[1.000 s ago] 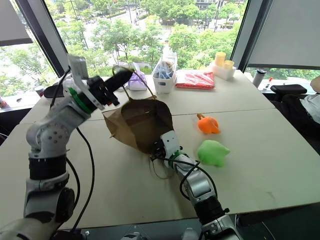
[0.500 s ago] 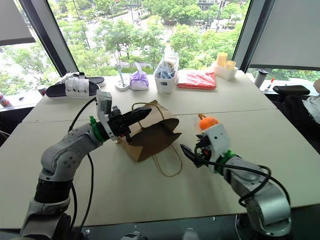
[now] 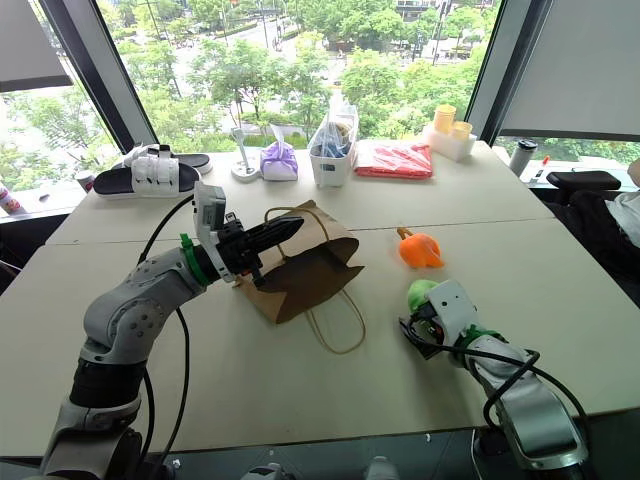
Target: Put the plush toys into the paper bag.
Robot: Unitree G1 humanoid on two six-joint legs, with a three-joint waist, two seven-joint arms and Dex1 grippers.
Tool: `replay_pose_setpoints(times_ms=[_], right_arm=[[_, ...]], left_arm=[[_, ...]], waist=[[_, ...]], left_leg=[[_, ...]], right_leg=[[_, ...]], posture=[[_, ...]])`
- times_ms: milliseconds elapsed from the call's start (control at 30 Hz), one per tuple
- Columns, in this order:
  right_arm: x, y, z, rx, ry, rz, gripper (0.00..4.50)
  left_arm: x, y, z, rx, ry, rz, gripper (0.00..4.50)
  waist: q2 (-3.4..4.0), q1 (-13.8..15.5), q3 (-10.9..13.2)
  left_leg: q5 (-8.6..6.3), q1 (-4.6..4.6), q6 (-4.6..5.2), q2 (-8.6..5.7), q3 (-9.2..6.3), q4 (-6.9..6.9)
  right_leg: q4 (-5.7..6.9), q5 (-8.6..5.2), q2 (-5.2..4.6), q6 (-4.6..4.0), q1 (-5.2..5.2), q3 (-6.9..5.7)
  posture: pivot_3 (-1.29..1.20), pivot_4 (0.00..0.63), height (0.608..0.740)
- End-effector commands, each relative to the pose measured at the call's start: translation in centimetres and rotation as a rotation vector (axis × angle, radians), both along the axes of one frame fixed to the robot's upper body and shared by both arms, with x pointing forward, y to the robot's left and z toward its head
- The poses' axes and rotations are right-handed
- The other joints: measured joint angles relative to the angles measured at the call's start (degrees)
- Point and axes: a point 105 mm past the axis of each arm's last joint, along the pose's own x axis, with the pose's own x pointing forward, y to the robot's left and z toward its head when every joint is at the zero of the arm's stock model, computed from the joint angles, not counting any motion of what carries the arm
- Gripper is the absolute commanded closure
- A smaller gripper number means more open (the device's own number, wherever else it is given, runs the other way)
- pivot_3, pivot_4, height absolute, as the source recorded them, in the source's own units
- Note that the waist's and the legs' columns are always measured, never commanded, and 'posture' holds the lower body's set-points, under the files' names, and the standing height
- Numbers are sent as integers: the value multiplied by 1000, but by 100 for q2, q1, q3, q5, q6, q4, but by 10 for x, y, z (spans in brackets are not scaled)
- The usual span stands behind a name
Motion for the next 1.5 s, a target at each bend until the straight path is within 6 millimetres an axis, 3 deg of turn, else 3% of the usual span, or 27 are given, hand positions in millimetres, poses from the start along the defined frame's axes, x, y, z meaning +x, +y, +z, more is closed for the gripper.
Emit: replay_pose_setpoints(times_ms=[33,233,367,467,600,733,1033,1167,1333,1367,1500], right_arm=[[5,-5,9,-1,-46,-17,1395],[5,-4,20,5,-68,12,4358],[-4,26,40,107,-87,151,4435],[-16,68,55,175,-73,340,4435],[-24,105,56,205,-39,482,4435],[-4,143,56,235,-60,569,4435],[48,200,55,321,-90,624,4435],[62,214,60,361,-131,624,2818],[60,214,64,381,-155,646,327],[58,211,64,374,-156,648,51],[43,187,74,342,-169,655,51]], left_arm=[[-4,1,14,-8,-67,2,4500],[-3,0,14,-10,-58,11,4500],[-2,-1,15,-16,-50,7,4500],[-3,-5,17,-13,-47,-19,4500],[-2,-6,21,-22,-42,-31,4500],[-3,-7,21,-21,-34,-43,4500],[-10,-8,21,-28,-25,-43,4500],[-11,-7,20,-34,-21,-25,4500],[-11,-5,19,-43,-18,-8,4500],[-10,-5,18,-44,-17,-6,4500],[-10,-3,17,-45,-14,-2,4500]], waist=[[0,1,0],[0,1,0],[0,1,0],[0,-12,1],[0,-3,0],[0,-21,1],[0,-38,1],[0,-43,1],[0,-39,1],[0,-42,1],[0,-27,1]], left_leg=[[0,0,0,0,-1,0],[0,0,0,0,-1,0],[0,0,0,0,-2,-1],[0,0,0,0,-4,-2],[0,1,0,1,-11,-3],[0,-2,0,-1,-10,1],[21,1,-37,1,-10,-9],[22,1,-40,1,-15,-15],[22,-1,-40,0,-20,-14],[22,-1,-40,0,-21,-14],[22,-3,-39,0,-25,-14]], right_leg=[[0,0,0,0,0,0],[0,0,0,0,0,0],[0,0,0,0,0,0],[0,0,1,0,0,0],[0,0,2,0,-1,-2],[-8,0,1,1,1,-2],[-6,1,4,0,-5,-3],[-2,1,4,-1,-13,-2],[2,1,2,-1,-14,-1],[2,1,2,-1,-15,-1],[3,1,2,-1,-16,-2]], posture=[[0,150,740],[0,150,740],[0,150,740],[0,150,740],[0,150,740],[0,150,740],[0,150,740],[0,150,740],[0,150,740],[0,150,740],[0,150,740]])
